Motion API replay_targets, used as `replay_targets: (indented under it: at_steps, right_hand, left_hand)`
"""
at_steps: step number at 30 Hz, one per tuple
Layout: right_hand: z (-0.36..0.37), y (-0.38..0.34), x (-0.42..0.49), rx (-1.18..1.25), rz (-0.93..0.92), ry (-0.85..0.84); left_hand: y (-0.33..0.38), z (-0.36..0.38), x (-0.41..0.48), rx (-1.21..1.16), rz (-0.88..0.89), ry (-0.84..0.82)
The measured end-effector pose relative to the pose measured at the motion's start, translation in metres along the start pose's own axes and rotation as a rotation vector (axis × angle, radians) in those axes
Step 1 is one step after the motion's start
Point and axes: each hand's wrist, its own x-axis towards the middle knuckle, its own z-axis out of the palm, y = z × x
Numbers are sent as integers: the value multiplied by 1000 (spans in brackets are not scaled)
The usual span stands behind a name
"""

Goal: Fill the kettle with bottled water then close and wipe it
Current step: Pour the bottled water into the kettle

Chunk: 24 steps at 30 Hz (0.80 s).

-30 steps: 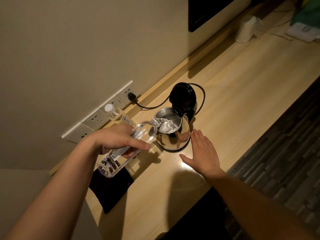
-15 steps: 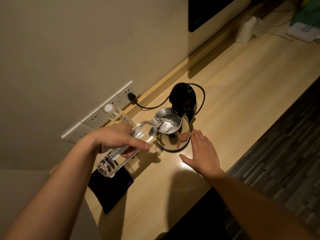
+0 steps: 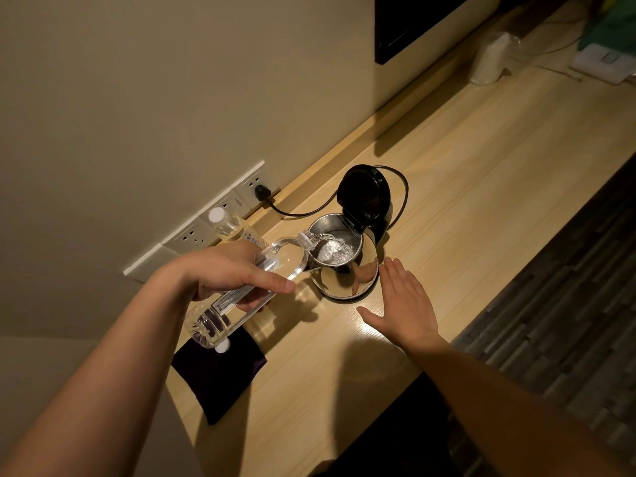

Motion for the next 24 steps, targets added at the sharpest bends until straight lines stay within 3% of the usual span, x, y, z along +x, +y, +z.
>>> replay_targets:
  at_steps: [24]
  right_hand:
    - [0,0,0,29,-1,4]
  left_hand:
    - [9,-4,-3,102,-74,-13]
